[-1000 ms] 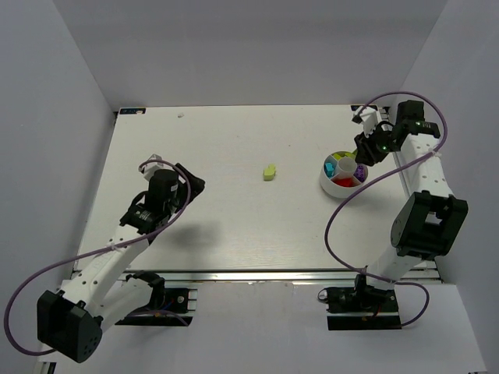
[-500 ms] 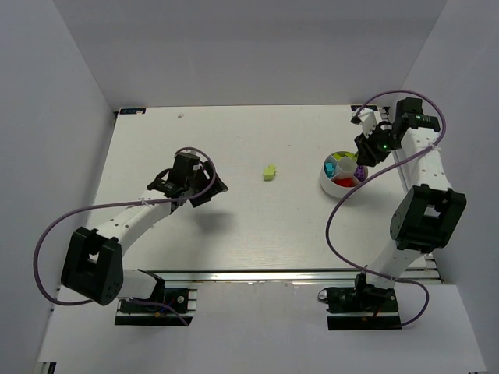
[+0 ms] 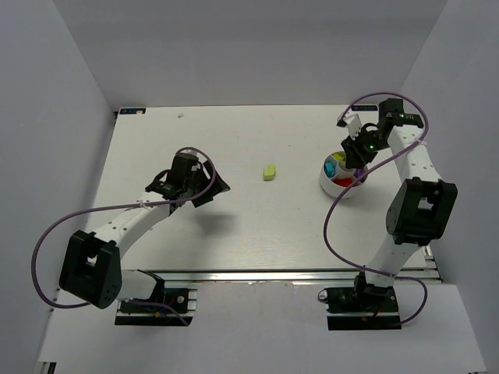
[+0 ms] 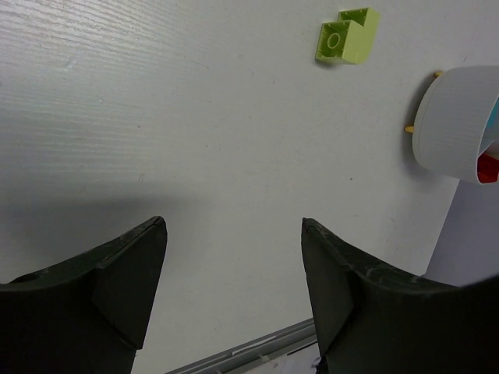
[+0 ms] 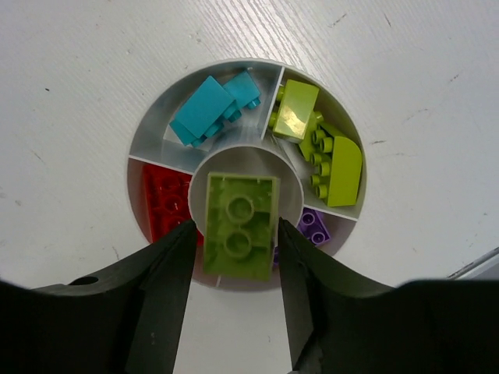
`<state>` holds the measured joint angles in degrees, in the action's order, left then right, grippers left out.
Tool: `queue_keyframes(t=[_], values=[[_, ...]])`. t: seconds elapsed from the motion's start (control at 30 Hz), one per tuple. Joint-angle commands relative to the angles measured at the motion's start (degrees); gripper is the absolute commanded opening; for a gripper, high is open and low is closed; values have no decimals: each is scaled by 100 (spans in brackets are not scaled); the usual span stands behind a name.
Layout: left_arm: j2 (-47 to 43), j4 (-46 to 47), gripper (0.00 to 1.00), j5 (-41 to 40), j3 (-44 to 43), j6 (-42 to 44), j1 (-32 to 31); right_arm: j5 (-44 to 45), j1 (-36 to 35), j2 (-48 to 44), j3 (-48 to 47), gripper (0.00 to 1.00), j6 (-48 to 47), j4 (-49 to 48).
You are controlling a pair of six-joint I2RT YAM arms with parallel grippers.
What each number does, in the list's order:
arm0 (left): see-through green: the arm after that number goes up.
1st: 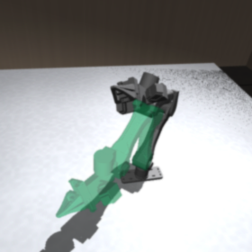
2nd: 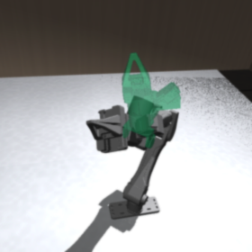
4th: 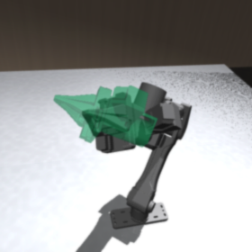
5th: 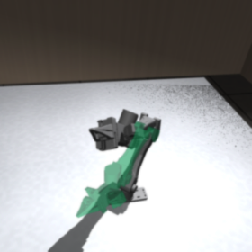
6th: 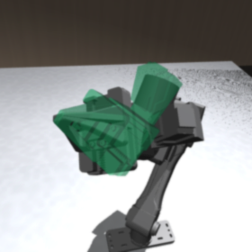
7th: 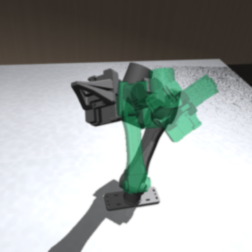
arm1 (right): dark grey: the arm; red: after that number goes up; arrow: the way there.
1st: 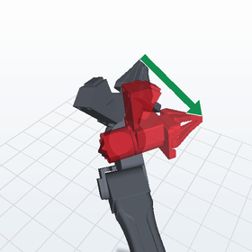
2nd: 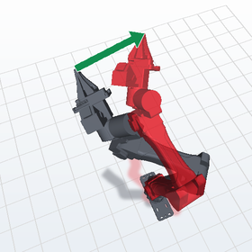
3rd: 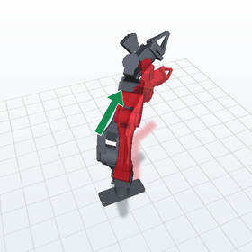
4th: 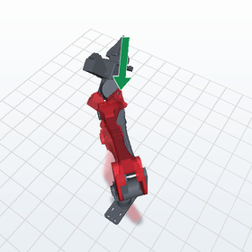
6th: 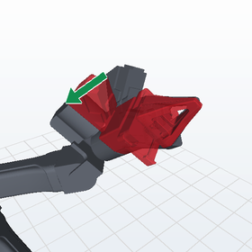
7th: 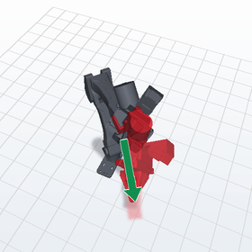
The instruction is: Sort the legos into containers by color
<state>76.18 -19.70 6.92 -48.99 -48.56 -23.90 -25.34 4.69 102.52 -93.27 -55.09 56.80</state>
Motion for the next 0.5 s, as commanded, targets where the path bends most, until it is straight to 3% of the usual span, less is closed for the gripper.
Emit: queue_keyframes(t=[0.0, 0.13, 0.27, 0.33, 0.4, 0.47], values=[[-288, 107, 79, 64, 100, -40, -9, 161, 15, -21, -86, 52, 95, -142], [-306, 116, 79, 73, 127, -58, -9, 188, 23, -153, -42, 67, 60, -160], [-271, 160, 79, 108, 136, -66, -9, 56, 15, -294, -94, 72, 60, -125], [-271, 160, 79, 117, 127, -66, -9, -233, 23, -407, -199, 76, 95, -64], [-253, 204, 79, 126, 144, -66, -9, -716, -3, -566, -209, 89, 165, -133], [-244, 265, 79, 152, 223, -75, -9, -1015, -73, -934, 1, 89, 218, -615]])
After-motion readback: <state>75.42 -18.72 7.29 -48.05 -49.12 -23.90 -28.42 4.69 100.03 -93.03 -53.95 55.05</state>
